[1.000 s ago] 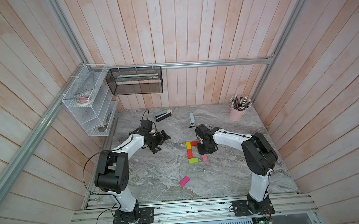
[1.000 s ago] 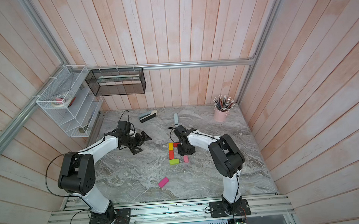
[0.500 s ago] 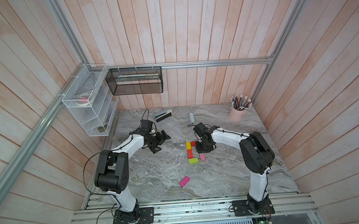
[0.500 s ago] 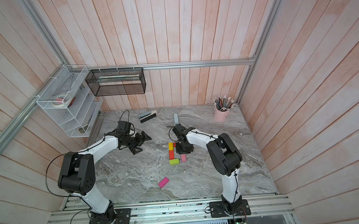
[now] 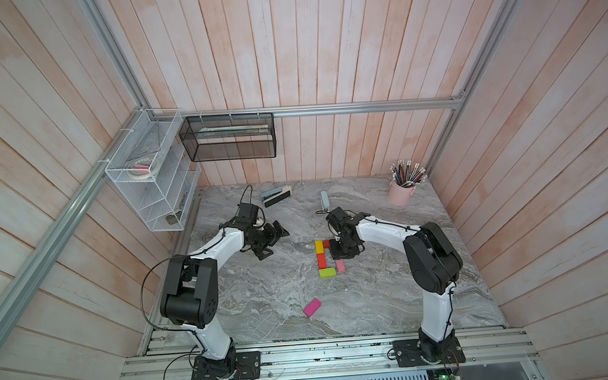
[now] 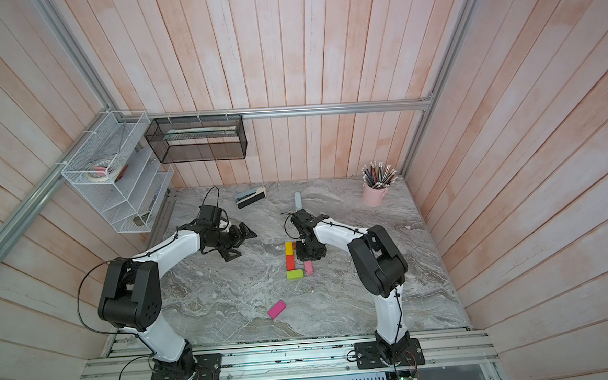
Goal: Assemble the number 6 with building blocks
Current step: Assemble the building block at the center of the board.
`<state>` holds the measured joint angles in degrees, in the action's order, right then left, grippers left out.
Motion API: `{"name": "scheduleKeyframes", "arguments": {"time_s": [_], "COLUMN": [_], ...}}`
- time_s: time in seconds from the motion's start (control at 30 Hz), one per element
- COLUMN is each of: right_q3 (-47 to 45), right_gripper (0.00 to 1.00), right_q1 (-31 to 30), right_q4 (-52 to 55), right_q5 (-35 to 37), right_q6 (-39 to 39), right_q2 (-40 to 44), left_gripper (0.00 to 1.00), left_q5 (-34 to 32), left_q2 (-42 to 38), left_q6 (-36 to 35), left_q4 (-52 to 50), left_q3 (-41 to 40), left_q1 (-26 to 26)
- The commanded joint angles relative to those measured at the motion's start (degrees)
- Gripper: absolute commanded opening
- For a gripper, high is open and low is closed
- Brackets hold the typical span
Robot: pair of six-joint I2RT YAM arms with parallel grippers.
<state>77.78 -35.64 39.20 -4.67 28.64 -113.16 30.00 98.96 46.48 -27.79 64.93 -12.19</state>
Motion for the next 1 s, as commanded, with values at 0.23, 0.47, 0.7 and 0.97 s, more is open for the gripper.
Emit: {"name": "scheduleKeyframes", "arguments": {"time_s": [0.23, 0.47, 0.7, 0.97], "right_q3": [0.37, -0.17, -1.38, -2.88], "right_gripper": [0.26, 0.26, 0.26, 0.26], "right_q1": [-1.86, -2.2, -2.46, -2.69], "right_q4": [2.04, 2.03, 2.11, 2.38], "right_q5": [-1.6, -1.49, -0.83, 0.6], "right_q6": [0.78, 1.24, 1.5, 1.77], "right_q2": [-2.59, -2.62, -2.93, -2.41], "left_gripper": [1.0, 1.0, 1.0, 1.0], "left_q5": [0.61, 0.54, 0.48, 0.32], "left_q2": [0.63, 0.36, 0.15, -0.16], "left_q6": [-1.83, -2.03, -2.18, -2.09], "left_q4": [0.32, 0.14, -0.02, 0.09], "left_q3": [-0.46, -0.68, -0.68, -1.12], "left_q1": [-0.26, -0.27, -0.21, -0.24]}}
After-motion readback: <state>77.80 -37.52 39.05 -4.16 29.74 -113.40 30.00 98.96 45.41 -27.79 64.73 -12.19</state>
